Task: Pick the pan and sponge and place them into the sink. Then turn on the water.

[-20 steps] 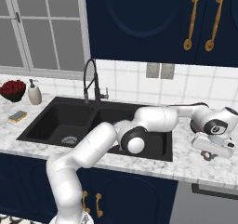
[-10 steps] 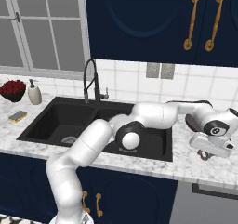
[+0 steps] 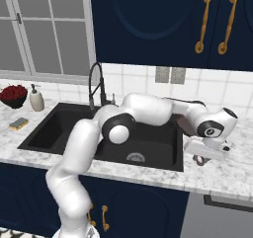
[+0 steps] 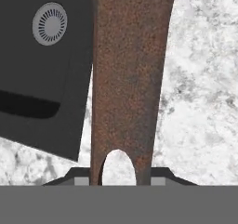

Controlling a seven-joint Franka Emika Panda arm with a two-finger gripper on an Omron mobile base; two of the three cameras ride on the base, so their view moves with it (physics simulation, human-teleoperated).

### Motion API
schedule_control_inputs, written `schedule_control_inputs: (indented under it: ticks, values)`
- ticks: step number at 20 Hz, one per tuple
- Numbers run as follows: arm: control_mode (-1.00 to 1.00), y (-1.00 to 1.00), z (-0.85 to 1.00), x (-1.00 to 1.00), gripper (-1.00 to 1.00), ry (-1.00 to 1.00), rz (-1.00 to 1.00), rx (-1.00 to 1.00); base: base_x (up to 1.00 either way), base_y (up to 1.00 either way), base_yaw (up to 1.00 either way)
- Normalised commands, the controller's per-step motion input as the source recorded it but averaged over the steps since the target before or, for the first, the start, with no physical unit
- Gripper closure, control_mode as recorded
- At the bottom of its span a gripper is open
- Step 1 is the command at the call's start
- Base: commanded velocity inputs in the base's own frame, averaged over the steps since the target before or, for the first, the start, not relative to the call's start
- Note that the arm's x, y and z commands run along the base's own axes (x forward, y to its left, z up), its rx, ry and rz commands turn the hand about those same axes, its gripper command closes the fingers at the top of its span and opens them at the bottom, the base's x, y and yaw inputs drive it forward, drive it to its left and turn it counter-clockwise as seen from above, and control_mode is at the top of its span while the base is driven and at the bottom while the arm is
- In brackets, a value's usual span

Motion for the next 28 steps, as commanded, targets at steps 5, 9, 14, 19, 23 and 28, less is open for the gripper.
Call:
schedule_control_inputs:
  ticks: [5, 9, 14, 19, 23, 28]
  values:
    - [-1.0, 0.7, 0.18, 0.0, 1.0, -0.05, 0.18, -0.03, 0.0, 0.0, 0.0]
    - [-1.0, 0.69, 0.12, 0.09, 1.0, 0.0, 0.28, 0.0, 0.0, 0.0, 0.0]
    - [-1.0, 0.31, 0.0, 0.42, 1.0, 0.05, 0.43, 0.01, 0.0, 0.0, 0.0]
    - [-1.0, 0.17, 0.0, 0.56, 1.0, 0.13, 0.24, 0.0, 0.0, 0.0, 0.0]
    - [-1.0, 0.26, -0.19, 0.54, 1.0, 0.08, 0.1, 0.0, 0.0, 0.0, 0.0]
    - [-1.0, 0.33, -0.5, 0.24, 1.0, 0.0, 0.2, 0.0, 0.0, 0.0, 0.0]
